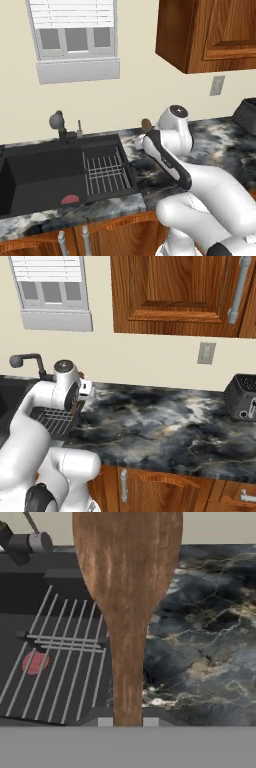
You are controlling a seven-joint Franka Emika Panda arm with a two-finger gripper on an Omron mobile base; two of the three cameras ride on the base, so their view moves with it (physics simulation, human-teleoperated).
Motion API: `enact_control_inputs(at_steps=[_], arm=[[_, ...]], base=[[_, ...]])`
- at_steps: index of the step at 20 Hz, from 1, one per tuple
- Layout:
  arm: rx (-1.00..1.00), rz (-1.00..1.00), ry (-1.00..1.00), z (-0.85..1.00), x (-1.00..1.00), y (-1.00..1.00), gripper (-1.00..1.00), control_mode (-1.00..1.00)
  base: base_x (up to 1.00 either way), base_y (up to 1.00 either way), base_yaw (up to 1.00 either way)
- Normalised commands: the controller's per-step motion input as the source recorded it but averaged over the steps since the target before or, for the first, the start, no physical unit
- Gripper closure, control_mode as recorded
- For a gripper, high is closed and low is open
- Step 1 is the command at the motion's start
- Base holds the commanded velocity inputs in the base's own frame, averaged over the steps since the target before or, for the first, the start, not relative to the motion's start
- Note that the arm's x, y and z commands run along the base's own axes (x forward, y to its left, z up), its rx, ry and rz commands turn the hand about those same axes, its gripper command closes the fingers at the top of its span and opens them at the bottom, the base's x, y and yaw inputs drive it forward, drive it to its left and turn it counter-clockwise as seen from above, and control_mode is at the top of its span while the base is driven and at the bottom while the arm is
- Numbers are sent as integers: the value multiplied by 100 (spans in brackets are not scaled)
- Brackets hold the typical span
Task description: Take the fork and place it on the left side of the plate. Then take the spoon and place it on the right side of the plate. Make sure they're directly next to the plate.
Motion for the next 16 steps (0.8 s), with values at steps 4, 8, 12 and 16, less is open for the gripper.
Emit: enact_control_inputs(at_steps=[4, 8, 12, 16], arm=[[2, 1, -29, 92, -12, 0, 100, -100], [2, 0, -24, 85, -4, 0, 100, -100], [4, 1, -14, 72, 0, 0, 100, -100], [2, 0, -3, 13, 0, -1, 100, -100]], base=[[0, 0, 0], [0, 0, 0], [0, 0, 0], [0, 0, 0]])
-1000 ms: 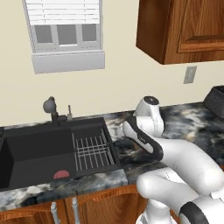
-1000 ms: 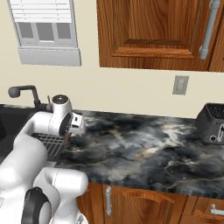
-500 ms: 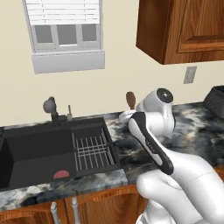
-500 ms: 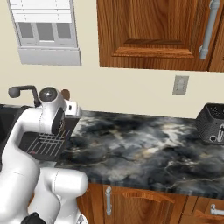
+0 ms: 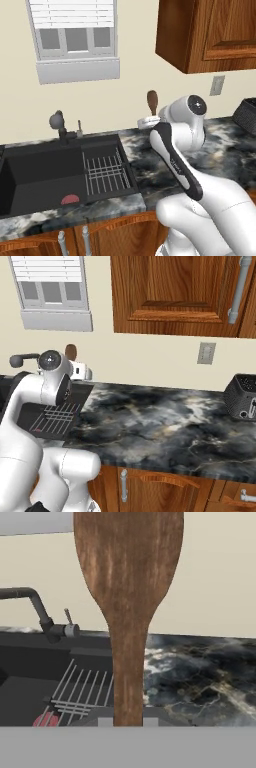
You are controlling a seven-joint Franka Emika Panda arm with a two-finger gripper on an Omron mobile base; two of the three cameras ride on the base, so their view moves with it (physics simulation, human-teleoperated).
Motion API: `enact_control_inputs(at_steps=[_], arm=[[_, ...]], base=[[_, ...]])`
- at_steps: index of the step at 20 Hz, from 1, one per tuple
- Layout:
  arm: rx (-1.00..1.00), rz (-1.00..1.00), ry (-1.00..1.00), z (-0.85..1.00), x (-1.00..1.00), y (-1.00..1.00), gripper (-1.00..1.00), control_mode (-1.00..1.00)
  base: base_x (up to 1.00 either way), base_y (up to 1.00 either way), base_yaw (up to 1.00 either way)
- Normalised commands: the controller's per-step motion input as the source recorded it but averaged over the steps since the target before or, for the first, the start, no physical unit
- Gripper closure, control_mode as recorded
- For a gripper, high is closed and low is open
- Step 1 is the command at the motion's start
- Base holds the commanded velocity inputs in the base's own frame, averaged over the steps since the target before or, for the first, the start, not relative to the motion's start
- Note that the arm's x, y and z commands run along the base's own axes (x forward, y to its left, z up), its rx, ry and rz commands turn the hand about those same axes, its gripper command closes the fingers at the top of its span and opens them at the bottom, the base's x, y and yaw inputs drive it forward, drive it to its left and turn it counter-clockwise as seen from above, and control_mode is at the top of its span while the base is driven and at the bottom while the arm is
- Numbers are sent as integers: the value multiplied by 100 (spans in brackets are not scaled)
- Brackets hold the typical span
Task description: Take the fork and place it on the left side of the plate. Then take the spoon and place it on the right side of the plate. Make sure they're directly next to the plate.
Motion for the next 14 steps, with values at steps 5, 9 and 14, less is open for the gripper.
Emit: enact_control_inputs(at_steps=[5, 9, 14], arm=[[0, 0, 0, 0, 0, 0, 100, -100], [0, -2, -3, 1, -26, -1, 100, 100], [0, 0, 0, 0, 0, 0, 100, 100]], base=[[0, 0, 0], [-14, 0, -1], [-70, 0, -5]])
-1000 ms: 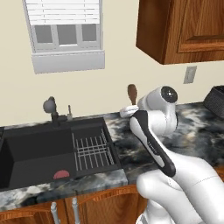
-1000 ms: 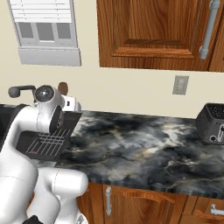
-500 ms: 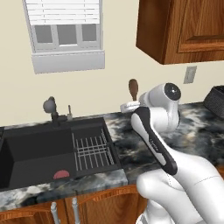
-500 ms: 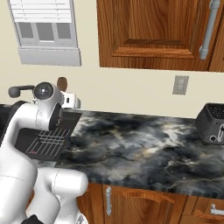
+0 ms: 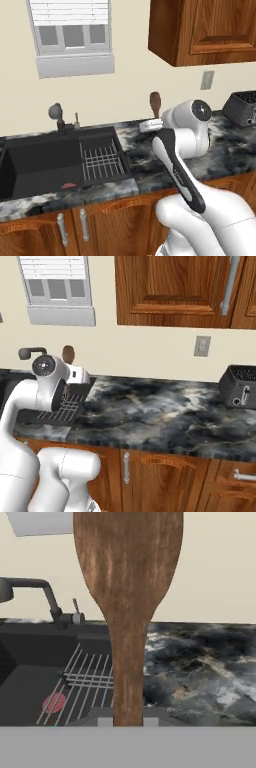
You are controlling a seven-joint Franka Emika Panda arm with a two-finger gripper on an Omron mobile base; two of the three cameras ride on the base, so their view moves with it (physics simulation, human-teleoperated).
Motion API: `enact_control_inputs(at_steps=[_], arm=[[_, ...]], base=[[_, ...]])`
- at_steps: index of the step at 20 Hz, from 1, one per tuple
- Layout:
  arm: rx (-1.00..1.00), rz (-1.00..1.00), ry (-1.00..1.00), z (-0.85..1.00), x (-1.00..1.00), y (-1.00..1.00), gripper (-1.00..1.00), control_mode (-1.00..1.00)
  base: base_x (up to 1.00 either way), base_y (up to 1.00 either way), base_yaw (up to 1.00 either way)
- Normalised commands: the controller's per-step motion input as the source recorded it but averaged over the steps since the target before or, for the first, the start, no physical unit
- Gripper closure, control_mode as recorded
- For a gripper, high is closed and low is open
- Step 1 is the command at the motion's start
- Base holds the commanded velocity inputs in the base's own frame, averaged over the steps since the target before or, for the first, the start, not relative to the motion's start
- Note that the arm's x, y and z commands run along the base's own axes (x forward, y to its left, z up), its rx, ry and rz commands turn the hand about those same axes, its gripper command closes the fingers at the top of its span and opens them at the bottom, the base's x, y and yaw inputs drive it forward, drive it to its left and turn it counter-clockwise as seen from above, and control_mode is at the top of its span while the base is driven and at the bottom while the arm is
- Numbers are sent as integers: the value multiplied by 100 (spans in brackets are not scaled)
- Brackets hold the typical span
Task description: Take the fork and place it on the left side of the plate. Then take the spoon and place it on the right side of the plate. Make sure they're directly next to the plate.
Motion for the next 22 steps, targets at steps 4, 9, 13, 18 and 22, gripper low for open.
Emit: enact_control_inputs(at_steps=[4, 9, 13, 18, 22], arm=[[0, 0, 0, 0, 0, 0, 100, 100], [0, 0, 0, 0, 0, 0, 100, 100], [0, 0, 0, 0, 0, 0, 100, 100], [0, 0, 0, 0, 0, 0, 100, 100], [0, 0, 0, 0, 0, 0, 100, 100]], base=[[-85, 0, -6], [-94, 0, -6], [-91, 0, -6], [-92, 0, -6], [-100, 0, -4]])
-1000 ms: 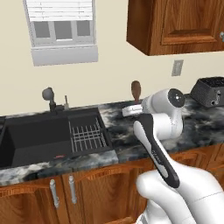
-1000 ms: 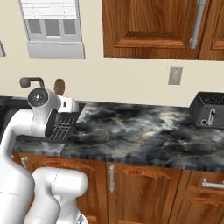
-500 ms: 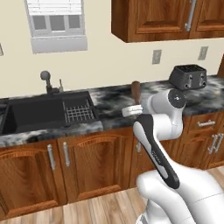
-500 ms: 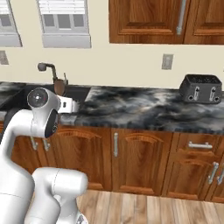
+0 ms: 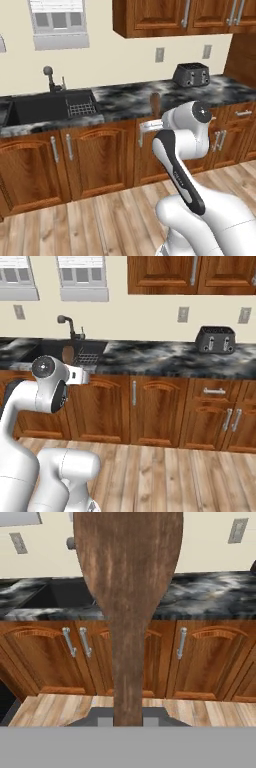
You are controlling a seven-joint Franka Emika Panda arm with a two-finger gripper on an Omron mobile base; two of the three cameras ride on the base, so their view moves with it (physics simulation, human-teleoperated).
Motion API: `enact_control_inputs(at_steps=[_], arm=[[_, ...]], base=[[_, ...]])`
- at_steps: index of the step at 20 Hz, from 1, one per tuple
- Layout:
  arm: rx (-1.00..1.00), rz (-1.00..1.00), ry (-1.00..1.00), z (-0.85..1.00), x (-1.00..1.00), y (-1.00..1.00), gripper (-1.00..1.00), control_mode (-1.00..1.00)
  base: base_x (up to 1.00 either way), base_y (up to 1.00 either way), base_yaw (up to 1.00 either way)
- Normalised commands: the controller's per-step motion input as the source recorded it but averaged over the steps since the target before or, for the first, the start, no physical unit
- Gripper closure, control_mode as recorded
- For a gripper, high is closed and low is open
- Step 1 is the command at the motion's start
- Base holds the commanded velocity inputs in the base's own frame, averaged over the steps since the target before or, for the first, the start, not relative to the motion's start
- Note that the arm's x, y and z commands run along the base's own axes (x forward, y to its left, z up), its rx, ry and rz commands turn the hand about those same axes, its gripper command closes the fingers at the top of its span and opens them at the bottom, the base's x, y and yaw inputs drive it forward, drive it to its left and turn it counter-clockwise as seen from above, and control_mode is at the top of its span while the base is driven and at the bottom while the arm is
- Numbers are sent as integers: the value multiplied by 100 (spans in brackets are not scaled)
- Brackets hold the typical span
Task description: Take the fork and place it on the left side of the plate. Then take the spoon and place it on the right side of the plate. Make sure they're directly next to the plate.
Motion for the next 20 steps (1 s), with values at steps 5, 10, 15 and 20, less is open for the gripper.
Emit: enact_control_inputs(at_steps=[5, 10, 15, 20], arm=[[0, 0, 0, 0, 0, 0, 100, 100], [0, 0, 0, 0, 0, 0, 100, 100], [0, 0, 0, 0, 0, 0, 100, 100], [0, 0, 0, 0, 0, 0, 100, 100]], base=[[-100, 0, -4], [-100, 0, -4], [-100, 0, -4], [-100, 0, -4]])
